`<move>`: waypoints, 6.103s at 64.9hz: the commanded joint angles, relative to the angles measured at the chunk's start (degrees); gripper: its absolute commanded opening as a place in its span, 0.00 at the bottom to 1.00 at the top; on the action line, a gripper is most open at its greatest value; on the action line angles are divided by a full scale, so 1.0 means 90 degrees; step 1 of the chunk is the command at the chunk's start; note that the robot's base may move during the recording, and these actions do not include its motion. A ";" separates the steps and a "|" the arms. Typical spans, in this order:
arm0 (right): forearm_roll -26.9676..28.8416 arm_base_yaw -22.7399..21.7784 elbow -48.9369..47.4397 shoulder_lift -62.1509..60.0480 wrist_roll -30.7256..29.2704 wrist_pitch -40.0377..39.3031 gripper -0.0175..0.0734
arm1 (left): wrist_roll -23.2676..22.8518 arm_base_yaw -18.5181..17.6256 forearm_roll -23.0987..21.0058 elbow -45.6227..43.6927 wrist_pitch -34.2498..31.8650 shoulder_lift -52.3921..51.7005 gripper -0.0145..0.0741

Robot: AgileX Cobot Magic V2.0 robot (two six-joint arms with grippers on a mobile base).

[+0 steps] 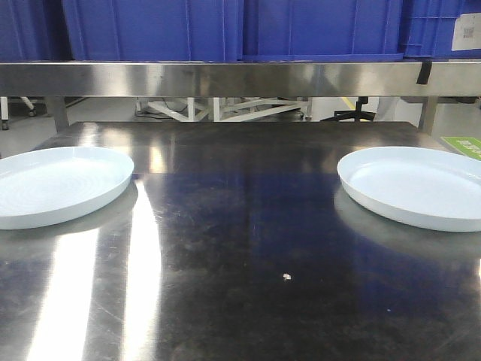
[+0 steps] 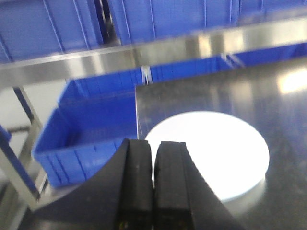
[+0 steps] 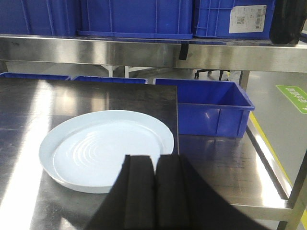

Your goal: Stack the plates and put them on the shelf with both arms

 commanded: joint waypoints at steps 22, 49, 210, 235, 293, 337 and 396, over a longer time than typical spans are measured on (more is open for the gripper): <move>-0.0040 -0.0003 0.0001 -0.0114 -0.0006 -0.0590 0.25 | -0.0049 0.0018 -0.0437 -0.1541 0.0486 0.2838 0.26; -0.0040 -0.0003 0.0001 -0.0114 -0.0006 -0.0590 0.25 | -0.0059 0.0177 -0.0809 -0.3584 0.2152 0.5748 0.26; -0.0040 -0.0003 0.0001 -0.0114 -0.0006 -0.0590 0.25 | -0.0031 0.1135 -0.2740 -0.7503 0.5957 0.9533 0.26; -0.0040 -0.0003 0.0001 -0.0114 -0.0006 -0.0590 0.25 | -0.0031 -0.0069 -0.3724 -0.7750 0.5254 0.9533 0.26; -0.0040 -0.0003 0.0001 -0.0114 -0.0006 -0.0590 0.25 | -0.0062 -0.1016 -0.2859 -0.7738 0.5173 0.9365 0.54; -0.0040 -0.0003 0.0001 -0.0114 -0.0006 -0.0590 0.25 | -0.0062 -0.1710 -0.1716 -0.5223 0.0548 0.7030 0.28; -0.0040 -0.0003 0.0001 -0.0114 -0.0006 -0.0590 0.25 | 0.0636 -0.1296 -0.1580 -0.0552 -0.1429 0.0734 0.26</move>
